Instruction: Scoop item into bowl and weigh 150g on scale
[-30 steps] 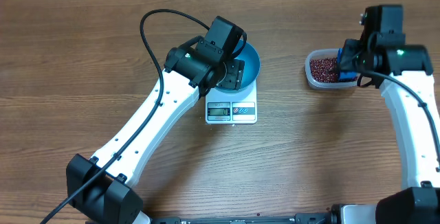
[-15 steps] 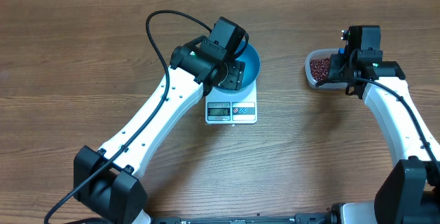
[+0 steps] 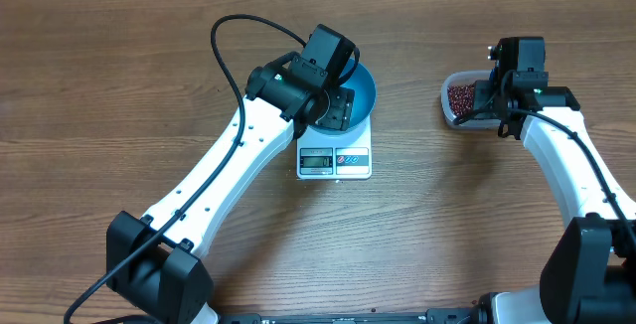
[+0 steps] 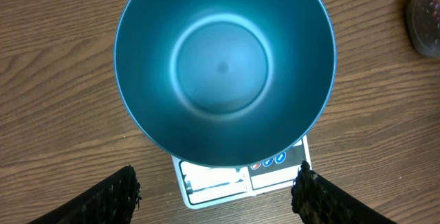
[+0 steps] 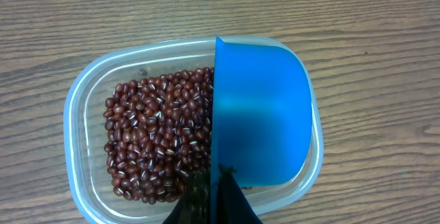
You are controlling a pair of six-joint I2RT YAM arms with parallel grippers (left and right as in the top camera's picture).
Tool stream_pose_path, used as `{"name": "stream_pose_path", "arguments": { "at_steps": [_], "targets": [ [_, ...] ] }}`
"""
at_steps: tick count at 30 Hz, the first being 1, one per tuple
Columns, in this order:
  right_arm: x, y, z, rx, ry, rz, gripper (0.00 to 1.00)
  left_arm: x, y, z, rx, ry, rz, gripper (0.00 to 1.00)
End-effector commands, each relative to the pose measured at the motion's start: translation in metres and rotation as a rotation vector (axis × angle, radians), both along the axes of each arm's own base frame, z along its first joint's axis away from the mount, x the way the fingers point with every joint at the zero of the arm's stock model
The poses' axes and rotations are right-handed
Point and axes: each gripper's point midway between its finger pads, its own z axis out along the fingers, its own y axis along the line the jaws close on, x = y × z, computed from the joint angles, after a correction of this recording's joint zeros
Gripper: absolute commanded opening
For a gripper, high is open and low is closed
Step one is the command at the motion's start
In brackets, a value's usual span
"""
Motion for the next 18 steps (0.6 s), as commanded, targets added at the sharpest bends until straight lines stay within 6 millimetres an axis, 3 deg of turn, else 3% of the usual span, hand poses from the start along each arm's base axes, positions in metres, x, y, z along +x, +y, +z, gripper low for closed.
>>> {"name": "stream_pose_path", "arguments": {
  "at_steps": [1,2,5,7,9,13,18],
  "targets": [
    [0.001,0.001,0.002,-0.009,-0.002,0.006,0.04,-0.002,0.002,-0.001,0.022,0.013,-0.018,0.8],
    [0.002,0.001,0.003,-0.009,-0.005,0.006,0.04,-0.004,0.0,-0.001,0.019,0.02,-0.039,0.79],
    [0.003,0.001,0.004,-0.009,-0.014,0.005,0.04,-0.017,-0.007,-0.006,0.001,0.076,-0.121,0.63],
    [0.003,0.001,0.004,-0.009,-0.013,0.005,0.04,-0.034,-0.009,-0.01,-0.008,0.143,-0.159,0.57],
    [0.003,0.001,0.004,-0.006,-0.012,0.001,0.04,-0.056,-0.011,-0.011,0.004,0.203,-0.219,0.57],
    [0.002,0.0,0.003,-0.005,-0.008,-0.003,0.04,-0.078,-0.001,-0.016,0.121,0.242,-0.236,0.66],
    [0.001,0.0,0.002,-0.005,-0.003,-0.003,0.04,-0.093,0.01,-0.055,0.138,0.307,-0.157,0.64]
  ]
}}
